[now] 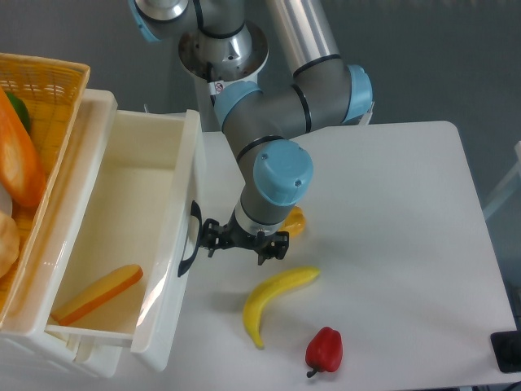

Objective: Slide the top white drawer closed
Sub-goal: 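Push the drawer front with the gripper into the drawer unit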

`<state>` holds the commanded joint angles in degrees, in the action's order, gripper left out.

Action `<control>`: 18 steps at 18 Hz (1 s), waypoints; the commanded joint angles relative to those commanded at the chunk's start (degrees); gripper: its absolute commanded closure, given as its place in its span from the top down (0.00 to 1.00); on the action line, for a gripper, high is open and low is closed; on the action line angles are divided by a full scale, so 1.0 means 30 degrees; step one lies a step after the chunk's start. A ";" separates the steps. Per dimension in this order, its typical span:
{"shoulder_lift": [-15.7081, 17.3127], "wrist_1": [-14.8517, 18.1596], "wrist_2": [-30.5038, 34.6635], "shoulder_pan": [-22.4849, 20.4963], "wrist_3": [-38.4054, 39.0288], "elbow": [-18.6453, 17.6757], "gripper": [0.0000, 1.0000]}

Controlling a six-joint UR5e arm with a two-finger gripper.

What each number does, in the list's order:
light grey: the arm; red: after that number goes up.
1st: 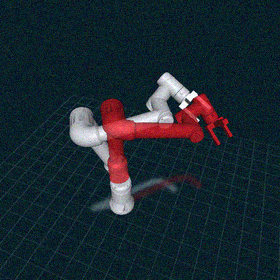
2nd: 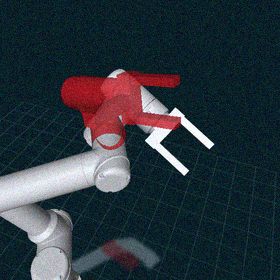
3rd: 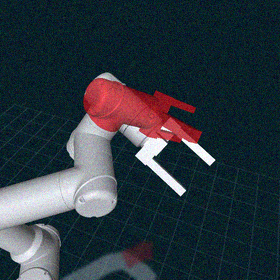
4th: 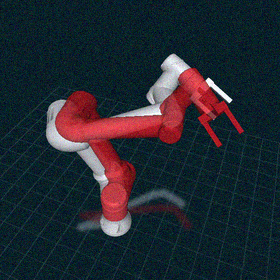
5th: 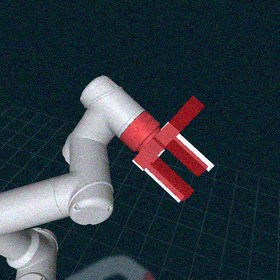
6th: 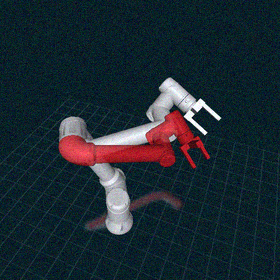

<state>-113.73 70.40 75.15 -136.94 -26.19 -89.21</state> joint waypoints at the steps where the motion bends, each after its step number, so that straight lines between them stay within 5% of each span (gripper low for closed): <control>1: 0.0000 0.0000 0.0000 0.0030 0.0000 0.0000 1.00; 18: 0.0235 -0.0059 -0.0381 0.1670 -0.0029 0.0029 1.00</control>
<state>-113.03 70.22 74.00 -131.92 -26.28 -89.12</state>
